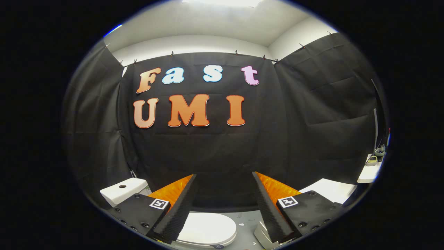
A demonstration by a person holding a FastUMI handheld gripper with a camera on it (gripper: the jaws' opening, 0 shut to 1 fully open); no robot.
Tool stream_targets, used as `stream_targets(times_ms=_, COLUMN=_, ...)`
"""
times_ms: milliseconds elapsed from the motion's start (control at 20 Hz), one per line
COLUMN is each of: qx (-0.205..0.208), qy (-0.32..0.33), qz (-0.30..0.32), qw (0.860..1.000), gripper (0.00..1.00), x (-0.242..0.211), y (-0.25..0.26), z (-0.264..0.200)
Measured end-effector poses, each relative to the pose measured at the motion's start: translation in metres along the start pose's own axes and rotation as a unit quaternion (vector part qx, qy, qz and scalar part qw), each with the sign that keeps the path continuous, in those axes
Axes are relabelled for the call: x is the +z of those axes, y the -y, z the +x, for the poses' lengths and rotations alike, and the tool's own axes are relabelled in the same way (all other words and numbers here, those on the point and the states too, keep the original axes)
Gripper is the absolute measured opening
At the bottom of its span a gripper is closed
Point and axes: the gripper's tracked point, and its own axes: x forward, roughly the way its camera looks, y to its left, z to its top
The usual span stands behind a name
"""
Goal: Open the toilet lid.
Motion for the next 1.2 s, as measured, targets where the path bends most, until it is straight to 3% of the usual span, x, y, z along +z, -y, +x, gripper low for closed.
stream_targets(times_ms=450, qx=0.037, qy=-0.045, qz=0.007, qw=0.998, gripper=0.99, x=-0.076, y=-0.014, z=0.018)
stream_targets(times_ms=800, qx=0.060, qy=-0.103, qz=0.067, qw=0.991, gripper=0.98, x=-0.173, y=-0.011, z=0.028)
stream_targets(times_ms=1200, qx=0.021, qy=-0.209, qz=0.190, qw=0.959, gripper=0.99, x=-0.321, y=0.025, z=0.026)
